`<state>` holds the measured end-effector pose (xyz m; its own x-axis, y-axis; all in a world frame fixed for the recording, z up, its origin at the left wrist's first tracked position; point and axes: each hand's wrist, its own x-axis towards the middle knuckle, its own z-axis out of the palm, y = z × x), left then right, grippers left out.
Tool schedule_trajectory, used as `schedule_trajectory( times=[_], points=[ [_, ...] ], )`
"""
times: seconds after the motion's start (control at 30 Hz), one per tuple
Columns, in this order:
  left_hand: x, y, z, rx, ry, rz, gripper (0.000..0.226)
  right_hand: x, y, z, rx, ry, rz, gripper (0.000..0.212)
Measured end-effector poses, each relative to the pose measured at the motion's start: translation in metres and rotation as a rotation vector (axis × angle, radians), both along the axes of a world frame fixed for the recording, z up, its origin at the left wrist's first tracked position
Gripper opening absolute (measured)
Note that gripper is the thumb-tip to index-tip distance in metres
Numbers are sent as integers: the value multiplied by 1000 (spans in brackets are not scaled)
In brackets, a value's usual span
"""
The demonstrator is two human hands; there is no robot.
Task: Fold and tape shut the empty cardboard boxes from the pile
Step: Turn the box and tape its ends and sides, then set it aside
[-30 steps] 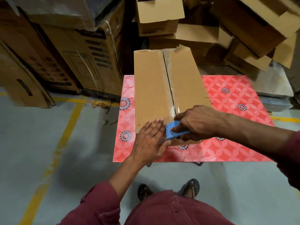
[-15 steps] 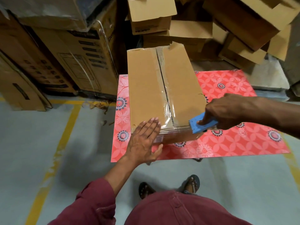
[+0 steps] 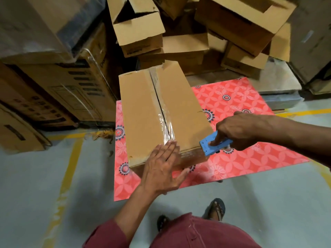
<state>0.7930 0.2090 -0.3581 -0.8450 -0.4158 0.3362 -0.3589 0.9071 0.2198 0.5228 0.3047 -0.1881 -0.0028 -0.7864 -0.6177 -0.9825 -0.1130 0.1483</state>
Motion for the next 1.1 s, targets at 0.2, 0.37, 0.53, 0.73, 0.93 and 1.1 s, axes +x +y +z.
schedule_trajectory(
  times=[0.2,0.37,0.53,0.73,0.93,1.1],
  points=[
    [-11,-4,-15,-26,-146,-55,104,-26,15,18,-44,-81,-4,67],
    [-11,-3,-14,-59,-163,-54,109,-46,22,18,-38,-75,-37,65],
    [-12,-1,-14,-52,-177,-32,110,-89,34,13,13,-21,-88,55],
    [-17,3,-5,56,-121,-5,98,-113,42,-12,25,-120,-151,46],
    [-28,10,-5,114,-123,44,88,-129,41,-28,17,-151,-159,59],
    [-27,10,-6,102,-72,48,84,-145,55,-11,-104,-243,-122,44]
  ],
)
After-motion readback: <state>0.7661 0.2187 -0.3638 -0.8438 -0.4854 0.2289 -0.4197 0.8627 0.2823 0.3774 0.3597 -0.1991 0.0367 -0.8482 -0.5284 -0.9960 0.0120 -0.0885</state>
